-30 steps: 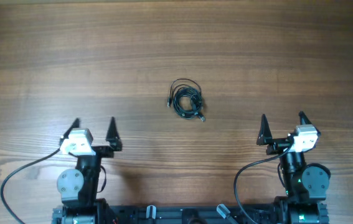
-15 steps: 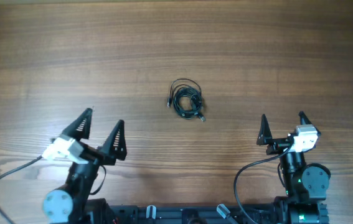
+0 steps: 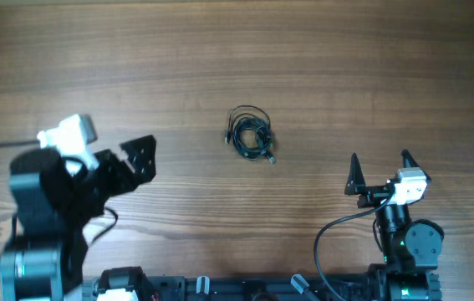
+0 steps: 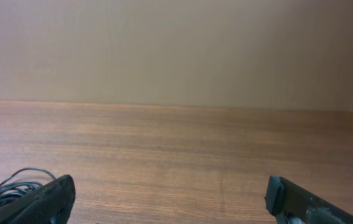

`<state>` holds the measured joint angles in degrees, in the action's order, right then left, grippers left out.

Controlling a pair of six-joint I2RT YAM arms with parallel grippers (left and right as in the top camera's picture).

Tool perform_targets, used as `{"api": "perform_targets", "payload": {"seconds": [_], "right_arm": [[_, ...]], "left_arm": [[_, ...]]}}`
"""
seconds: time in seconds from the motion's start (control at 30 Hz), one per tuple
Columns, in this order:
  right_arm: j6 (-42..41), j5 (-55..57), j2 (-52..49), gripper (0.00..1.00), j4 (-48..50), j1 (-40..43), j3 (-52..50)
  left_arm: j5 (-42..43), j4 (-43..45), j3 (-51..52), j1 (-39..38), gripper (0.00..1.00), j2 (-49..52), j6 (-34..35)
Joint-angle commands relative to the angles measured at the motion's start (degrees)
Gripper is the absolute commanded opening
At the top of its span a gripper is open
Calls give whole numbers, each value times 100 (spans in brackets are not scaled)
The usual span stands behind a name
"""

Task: Untangle cables
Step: 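Move the left gripper forward over the black cable bundle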

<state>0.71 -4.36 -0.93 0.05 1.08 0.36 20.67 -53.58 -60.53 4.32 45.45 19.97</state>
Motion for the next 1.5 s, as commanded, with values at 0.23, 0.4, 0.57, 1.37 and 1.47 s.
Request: {"api": "perform_targets", "payload": {"seconds": [0.23,0.4,0.57,1.37,1.47], "right_arm": [[-72,98,76,100,17,39,-7],[-72,98,79,100,15,39,-7],[-74,98,76,100,15,39,-7],[-74,98,72,100,7,39,-7],[-72,98,72,100,7,39,-7]], "left_arm": [[584,-1499,-1167,-118,100,2153,-337],[-382,-2695,-1764,-861,100,3366,-345],[-376,-2511,-1757,-1539,100,4059,-122],[-382,-551,-1742,-3185,100,5869,474],[-358,-529,-1742,-3187,100,6092,472]]}}
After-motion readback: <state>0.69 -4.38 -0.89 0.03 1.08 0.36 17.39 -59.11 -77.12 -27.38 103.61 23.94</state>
